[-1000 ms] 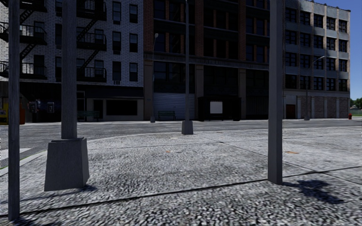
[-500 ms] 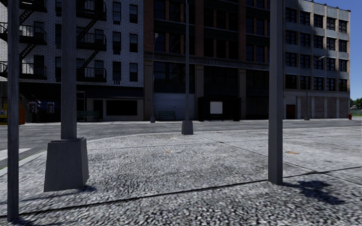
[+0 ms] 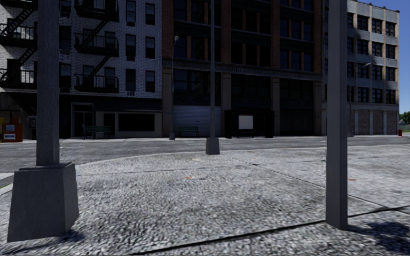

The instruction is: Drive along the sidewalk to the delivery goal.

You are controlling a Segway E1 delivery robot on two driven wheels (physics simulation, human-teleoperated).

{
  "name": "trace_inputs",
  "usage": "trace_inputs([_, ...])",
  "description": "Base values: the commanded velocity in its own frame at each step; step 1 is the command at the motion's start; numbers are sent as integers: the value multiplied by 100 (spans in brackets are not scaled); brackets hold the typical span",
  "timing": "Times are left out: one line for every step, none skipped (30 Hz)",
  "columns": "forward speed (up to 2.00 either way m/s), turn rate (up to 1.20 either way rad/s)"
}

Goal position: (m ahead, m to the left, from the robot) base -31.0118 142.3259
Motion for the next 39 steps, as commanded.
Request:
trace_inputs([152, 5])
trace_inputs([152, 5])
trace_inputs([152, 5])
trace_inputs([152, 7])
trace_inputs([152, 7])
trace_inputs([152, 8])
trace_inputs([160, 8])
trace_inputs([176, 8])
trace_inputs([176, 8])
trace_inputs([184, 8])
trace_inputs([186, 8])
trace_inputs([186, 13])
trace_inputs([186, 13])
trace_inputs([185, 16])
trace_inputs([183, 17])
trace_inputs([182, 18])
trace_inputs([181, 23])
trace_inputs([181, 23])
trace_inputs([179, 30])
trace_inputs([178, 36])
trace_inputs([175, 37])
trace_inputs([175, 37])
trace_inputs([171, 40])
trace_inputs([166, 49])
trace_inputs([159, 54])
trace_inputs([159, 54])
trace_inputs([148, 58])
trace_inputs([140, 59])
trace_inputs([138, 59])
trace_inputs([137, 59])
trace_inputs([137, 59])
trace_inputs([137, 59])
trace_inputs([137, 59])
trace_inputs([137, 59])
trace_inputs([137, 59])
trace_inputs([137, 59])
trace_inputs([137, 59])
trace_inputs([137, 59])
trace_inputs([138, 59])
